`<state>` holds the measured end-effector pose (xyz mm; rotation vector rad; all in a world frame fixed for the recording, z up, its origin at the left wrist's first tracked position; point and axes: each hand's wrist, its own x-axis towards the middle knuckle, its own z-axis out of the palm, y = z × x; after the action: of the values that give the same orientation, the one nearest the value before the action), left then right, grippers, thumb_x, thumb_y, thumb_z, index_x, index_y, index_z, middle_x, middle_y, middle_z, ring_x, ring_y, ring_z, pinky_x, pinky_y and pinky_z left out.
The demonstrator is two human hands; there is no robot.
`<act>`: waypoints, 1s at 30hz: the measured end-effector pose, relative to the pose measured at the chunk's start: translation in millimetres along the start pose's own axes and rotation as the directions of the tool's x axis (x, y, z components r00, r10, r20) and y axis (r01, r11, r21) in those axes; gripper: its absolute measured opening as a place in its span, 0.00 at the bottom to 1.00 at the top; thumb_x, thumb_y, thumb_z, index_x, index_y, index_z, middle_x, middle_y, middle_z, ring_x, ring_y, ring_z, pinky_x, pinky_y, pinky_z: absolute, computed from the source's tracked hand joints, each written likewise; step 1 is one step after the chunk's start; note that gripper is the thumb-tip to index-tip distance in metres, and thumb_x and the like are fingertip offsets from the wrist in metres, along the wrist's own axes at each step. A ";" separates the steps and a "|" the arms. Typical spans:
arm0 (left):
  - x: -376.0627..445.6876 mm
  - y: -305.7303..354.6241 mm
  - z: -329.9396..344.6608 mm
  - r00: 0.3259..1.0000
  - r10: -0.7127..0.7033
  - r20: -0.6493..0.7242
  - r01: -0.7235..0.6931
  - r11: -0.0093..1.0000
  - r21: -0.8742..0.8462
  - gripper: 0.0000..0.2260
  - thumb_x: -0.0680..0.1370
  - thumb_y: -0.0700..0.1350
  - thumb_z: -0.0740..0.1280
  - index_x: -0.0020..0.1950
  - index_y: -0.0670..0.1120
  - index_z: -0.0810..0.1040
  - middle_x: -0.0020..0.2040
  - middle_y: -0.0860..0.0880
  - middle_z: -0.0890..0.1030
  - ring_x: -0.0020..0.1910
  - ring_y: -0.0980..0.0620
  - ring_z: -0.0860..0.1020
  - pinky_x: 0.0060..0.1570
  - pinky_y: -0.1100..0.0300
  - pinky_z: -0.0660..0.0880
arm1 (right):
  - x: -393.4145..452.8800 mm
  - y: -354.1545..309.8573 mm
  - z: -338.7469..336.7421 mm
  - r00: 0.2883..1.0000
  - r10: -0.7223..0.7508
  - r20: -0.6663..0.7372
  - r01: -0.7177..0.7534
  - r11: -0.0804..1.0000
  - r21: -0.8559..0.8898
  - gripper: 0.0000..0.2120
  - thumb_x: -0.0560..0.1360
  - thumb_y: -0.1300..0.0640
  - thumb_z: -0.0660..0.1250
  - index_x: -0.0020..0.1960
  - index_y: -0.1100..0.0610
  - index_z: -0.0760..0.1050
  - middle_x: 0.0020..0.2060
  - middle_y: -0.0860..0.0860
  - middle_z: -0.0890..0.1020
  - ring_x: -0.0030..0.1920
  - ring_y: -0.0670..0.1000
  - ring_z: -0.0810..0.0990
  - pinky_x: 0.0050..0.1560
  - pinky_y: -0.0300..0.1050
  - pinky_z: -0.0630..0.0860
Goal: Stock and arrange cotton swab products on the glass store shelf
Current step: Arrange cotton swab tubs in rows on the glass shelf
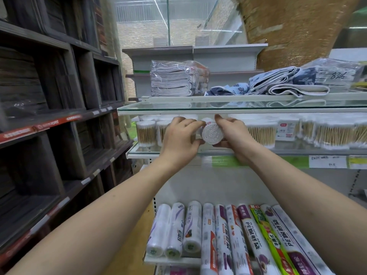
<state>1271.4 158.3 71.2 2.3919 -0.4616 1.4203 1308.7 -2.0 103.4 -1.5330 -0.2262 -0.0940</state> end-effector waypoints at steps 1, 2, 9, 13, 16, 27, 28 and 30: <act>1.3 1.6 1.2 1.000 0.004 -0.004 -0.004 1.000 -0.003 0.21 0.67 0.42 0.80 0.59 0.45 0.84 0.50 0.49 0.86 0.51 0.41 0.77 0.49 0.52 0.74 | -1.2 0.6 -2.4 1.000 -0.002 0.023 0.002 1.000 0.013 0.20 0.79 0.47 0.67 0.60 0.63 0.75 0.53 0.58 0.82 0.50 0.56 0.84 0.38 0.46 0.82; 2.3 2.6 2.2 1.000 -0.002 -0.010 0.002 1.000 -0.007 0.20 0.68 0.43 0.79 0.60 0.45 0.84 0.50 0.49 0.86 0.51 0.41 0.77 0.49 0.51 0.75 | -3.5 1.2 -4.9 0.998 -0.020 0.057 0.019 1.000 0.016 0.20 0.78 0.47 0.69 0.60 0.63 0.76 0.53 0.59 0.83 0.50 0.54 0.84 0.41 0.46 0.82; 5.0 3.3 10.3 0.996 -0.028 -0.081 0.028 1.000 0.000 0.15 0.72 0.49 0.75 0.57 0.47 0.85 0.48 0.51 0.87 0.47 0.41 0.76 0.47 0.51 0.73 | -15.7 4.9 -12.1 0.985 -0.105 0.137 0.120 0.987 -0.107 0.33 0.66 0.56 0.82 0.62 0.59 0.67 0.49 0.56 0.82 0.42 0.51 0.81 0.44 0.48 0.80; -1.2 -3.4 6.2 0.998 0.001 -0.067 -0.002 1.000 -0.016 0.19 0.69 0.39 0.74 0.59 0.46 0.85 0.49 0.52 0.87 0.48 0.41 0.75 0.48 0.51 0.74 | -12.6 2.1 -6.7 0.992 -0.116 0.052 0.124 0.968 -0.218 0.32 0.65 0.56 0.81 0.65 0.57 0.71 0.53 0.53 0.81 0.44 0.51 0.82 0.43 0.50 0.83; -4.8 -10.6 -1.9 0.991 -0.086 -0.099 0.088 0.996 0.012 0.20 0.67 0.37 0.68 0.59 0.44 0.84 0.52 0.47 0.85 0.50 0.40 0.76 0.52 0.52 0.74 | -13.7 -3.0 -0.2 0.987 -0.158 -0.008 0.135 0.870 -0.474 0.32 0.68 0.55 0.76 0.69 0.55 0.69 0.56 0.53 0.78 0.52 0.55 0.81 0.48 0.56 0.84; -19.3 -40.7 -26.1 0.957 -0.236 -0.170 0.236 0.971 -0.020 0.18 0.68 0.35 0.67 0.57 0.45 0.85 0.54 0.48 0.83 0.53 0.44 0.73 0.55 0.57 0.69 | -9.7 -10.8 19.7 0.985 -0.163 0.047 0.156 0.755 -0.637 0.30 0.74 0.58 0.71 0.74 0.46 0.68 0.70 0.53 0.67 0.53 0.49 0.68 0.58 0.39 0.63; -19.6 -42.8 -27.5 0.957 -0.228 -0.177 0.229 0.973 -0.019 0.18 0.68 0.35 0.67 0.56 0.45 0.85 0.54 0.48 0.83 0.53 0.43 0.74 0.55 0.56 0.70 | -6.4 -8.4 20.2 0.984 -0.177 0.037 0.162 0.780 -0.605 0.30 0.73 0.57 0.74 0.73 0.47 0.70 0.69 0.53 0.70 0.52 0.48 0.71 0.57 0.38 0.65; -20.5 -47.3 -30.8 0.958 -0.222 -0.182 0.223 0.975 -0.014 0.17 0.69 0.35 0.67 0.56 0.45 0.85 0.54 0.48 0.83 0.54 0.43 0.74 0.56 0.56 0.69 | 1.6 -4.5 23.7 0.982 -0.187 0.010 0.158 0.801 -0.577 0.30 0.73 0.56 0.75 0.73 0.49 0.71 0.64 0.53 0.77 0.51 0.48 0.78 0.55 0.38 0.72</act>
<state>1258.4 216.2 62.0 2.2091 -0.1363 1.5197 1307.3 21.6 108.6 -2.1145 -0.3189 -0.3739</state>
